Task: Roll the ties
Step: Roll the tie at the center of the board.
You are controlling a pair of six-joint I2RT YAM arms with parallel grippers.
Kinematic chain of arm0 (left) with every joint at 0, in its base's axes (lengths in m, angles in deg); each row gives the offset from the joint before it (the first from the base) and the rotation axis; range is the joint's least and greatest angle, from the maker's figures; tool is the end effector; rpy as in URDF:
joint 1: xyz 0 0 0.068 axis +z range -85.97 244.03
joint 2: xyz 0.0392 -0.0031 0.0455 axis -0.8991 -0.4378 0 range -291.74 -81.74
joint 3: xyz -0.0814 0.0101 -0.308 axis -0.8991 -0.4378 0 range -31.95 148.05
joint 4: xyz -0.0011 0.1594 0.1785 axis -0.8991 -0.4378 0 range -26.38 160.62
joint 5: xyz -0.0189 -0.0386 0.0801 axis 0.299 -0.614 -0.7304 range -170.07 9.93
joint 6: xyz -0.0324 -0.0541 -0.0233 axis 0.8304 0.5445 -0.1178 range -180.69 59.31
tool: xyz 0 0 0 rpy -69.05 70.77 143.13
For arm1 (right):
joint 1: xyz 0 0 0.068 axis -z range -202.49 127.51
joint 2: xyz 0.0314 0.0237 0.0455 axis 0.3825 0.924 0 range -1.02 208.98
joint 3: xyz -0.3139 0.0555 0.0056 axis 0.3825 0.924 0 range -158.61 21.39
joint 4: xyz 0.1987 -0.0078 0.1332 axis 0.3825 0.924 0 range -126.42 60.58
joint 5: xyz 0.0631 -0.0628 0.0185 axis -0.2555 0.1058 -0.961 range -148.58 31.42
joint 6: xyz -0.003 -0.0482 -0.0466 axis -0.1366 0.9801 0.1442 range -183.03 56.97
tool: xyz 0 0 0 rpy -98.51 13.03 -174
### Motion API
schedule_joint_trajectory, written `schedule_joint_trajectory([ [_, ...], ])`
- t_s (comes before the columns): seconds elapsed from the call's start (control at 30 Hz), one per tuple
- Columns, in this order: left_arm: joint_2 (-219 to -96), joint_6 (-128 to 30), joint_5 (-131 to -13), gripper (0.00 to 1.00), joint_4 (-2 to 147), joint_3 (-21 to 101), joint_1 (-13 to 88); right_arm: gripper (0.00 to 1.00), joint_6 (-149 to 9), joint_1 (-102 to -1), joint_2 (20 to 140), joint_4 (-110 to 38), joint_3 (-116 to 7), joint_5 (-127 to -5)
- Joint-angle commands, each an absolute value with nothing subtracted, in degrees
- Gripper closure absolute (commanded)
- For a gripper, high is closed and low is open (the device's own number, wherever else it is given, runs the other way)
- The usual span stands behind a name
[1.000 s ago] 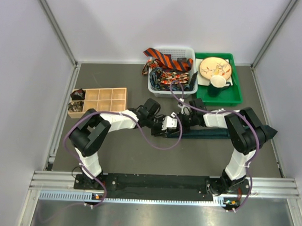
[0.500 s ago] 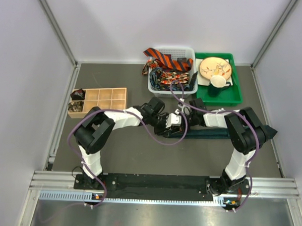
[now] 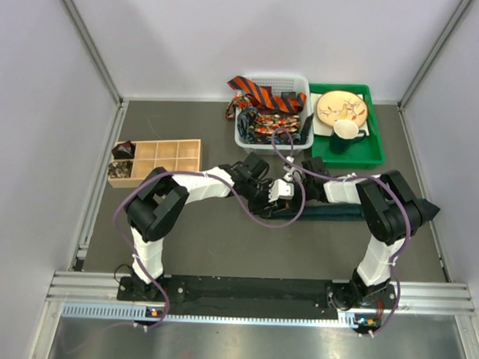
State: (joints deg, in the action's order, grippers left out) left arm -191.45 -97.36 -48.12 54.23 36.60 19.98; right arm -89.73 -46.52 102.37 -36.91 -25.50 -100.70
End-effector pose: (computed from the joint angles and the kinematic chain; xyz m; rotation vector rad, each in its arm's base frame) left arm 0.2642 -0.2950 0.2051 1.7862 1.7784 -0.7645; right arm 0.2848 0.1664 0.1707 -0.2492 2.6459 1.2640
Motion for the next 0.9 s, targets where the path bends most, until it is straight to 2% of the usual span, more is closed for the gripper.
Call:
schedule_joint_trajectory([
  [0.0,-196.1,-101.0,-53.2,0.66,50.5,38.0,17.5,1.00,-88.9,-46.9,103.5,-40.2,-23.8,-98.1],
  [0.37,-197.8,-100.9,-60.0,0.75,39.9,41.4,16.7,1.00,-91.5,-46.5,101.6,-44.1,-22.2,-101.9],
  [0.67,-200.7,-100.7,-63.3,0.78,37.5,43.2,16.4,0.85,-89.5,-43.1,97.3,-36.6,-24.8,-104.2],
  [0.87,-201.1,-100.9,-63.3,0.79,35.6,43.5,16.4,0.84,-88.6,-42.6,94.9,-33.1,-25.4,-106.0],
])
